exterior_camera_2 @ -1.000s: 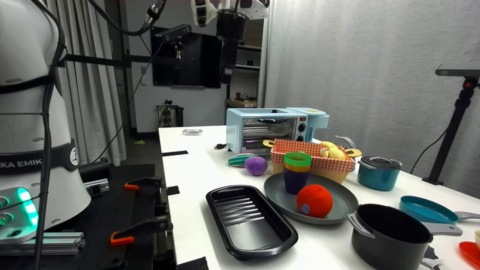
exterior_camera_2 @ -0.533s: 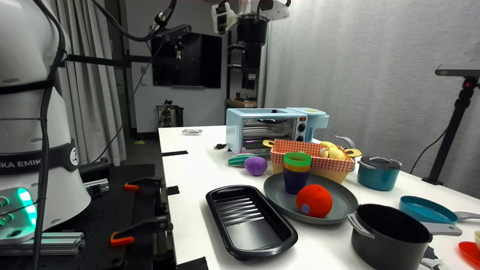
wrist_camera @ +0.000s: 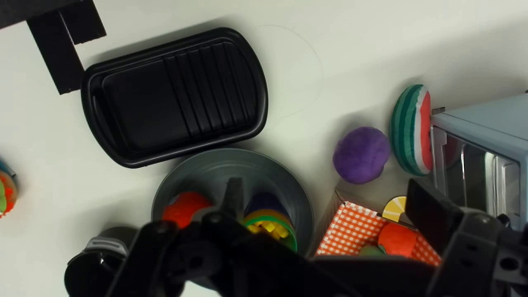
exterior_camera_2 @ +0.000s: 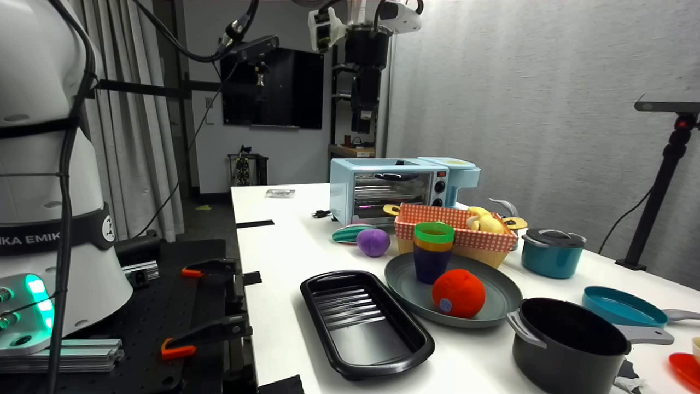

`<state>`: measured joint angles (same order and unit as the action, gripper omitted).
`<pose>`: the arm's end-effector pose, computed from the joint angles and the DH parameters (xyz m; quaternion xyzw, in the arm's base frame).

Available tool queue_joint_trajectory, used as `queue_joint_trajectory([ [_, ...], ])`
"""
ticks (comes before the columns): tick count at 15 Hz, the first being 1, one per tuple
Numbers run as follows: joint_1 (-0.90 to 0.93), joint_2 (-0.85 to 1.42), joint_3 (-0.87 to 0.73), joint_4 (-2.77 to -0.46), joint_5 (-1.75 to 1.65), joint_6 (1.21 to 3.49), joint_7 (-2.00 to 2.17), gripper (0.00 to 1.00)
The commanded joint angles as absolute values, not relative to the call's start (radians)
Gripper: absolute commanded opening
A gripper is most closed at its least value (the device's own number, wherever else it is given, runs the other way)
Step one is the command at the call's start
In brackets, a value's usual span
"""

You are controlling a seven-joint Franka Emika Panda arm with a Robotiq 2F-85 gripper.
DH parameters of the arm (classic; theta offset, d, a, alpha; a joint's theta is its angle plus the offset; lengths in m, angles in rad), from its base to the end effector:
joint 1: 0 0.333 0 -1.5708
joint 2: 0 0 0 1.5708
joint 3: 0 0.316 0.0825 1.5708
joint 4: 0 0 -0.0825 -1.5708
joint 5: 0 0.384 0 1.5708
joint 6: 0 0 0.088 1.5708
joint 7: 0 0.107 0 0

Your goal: Turn the cups on their side.

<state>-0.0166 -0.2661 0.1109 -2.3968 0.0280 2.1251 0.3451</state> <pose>0.4510 0.0446 0.4173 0.9909 -0.1344 -0.0028 0.0034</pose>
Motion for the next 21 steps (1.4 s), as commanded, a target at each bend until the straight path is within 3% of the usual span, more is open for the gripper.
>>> queue_joint_trajectory([
  [1,-0.014,-0.234,0.102,-2.384,0.010,2.133,0.358,1.00],
  [21,-0.037,0.051,-0.023,-2.196,-0.023,2.274,0.409,1.00],
])
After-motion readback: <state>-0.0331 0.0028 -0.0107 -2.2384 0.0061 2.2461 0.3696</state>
